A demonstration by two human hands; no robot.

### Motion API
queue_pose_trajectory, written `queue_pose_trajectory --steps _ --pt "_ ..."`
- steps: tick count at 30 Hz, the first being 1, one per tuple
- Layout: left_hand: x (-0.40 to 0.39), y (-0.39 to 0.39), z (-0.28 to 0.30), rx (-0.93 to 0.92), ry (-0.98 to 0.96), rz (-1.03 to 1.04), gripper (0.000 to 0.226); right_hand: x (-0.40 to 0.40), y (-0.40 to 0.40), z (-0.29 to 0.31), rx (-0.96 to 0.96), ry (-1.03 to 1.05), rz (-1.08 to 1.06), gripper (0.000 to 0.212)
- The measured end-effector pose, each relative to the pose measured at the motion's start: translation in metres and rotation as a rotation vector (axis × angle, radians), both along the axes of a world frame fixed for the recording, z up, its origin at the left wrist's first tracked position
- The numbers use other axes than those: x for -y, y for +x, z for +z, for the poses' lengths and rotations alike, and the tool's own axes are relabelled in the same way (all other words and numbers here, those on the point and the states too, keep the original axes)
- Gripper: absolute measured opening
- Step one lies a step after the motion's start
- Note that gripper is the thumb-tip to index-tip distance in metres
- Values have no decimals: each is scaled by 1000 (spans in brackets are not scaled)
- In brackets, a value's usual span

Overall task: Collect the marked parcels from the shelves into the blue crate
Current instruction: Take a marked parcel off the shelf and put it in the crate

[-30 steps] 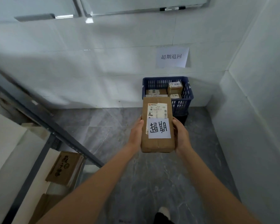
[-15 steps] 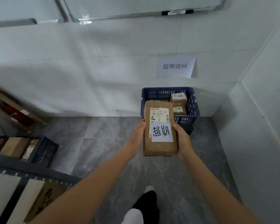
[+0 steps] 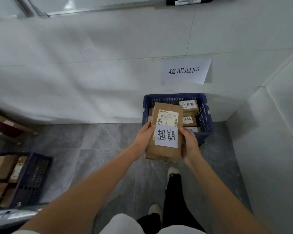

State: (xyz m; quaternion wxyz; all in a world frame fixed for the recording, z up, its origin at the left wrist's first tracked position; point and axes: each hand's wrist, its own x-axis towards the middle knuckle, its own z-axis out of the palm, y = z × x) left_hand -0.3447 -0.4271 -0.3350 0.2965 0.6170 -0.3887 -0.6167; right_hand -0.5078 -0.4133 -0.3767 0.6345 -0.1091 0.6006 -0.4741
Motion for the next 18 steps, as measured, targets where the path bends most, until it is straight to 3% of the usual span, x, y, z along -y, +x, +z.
queue_pose_trajectory --steps 7,11,15,18 --pt "80 -26 -26 121 131 -21 51 83 -34 -33 59 110 107 64" --pt "113 -26 -38 183 234 -48 82 118 -48 -52 159 138 7 89" --pt "134 -23 -49 53 390 102 115 140 -54 -64 289 99 -88 111" --pt "147 -33 -64 -81 491 243 106 153 -52 -75 312 97 -101 112"
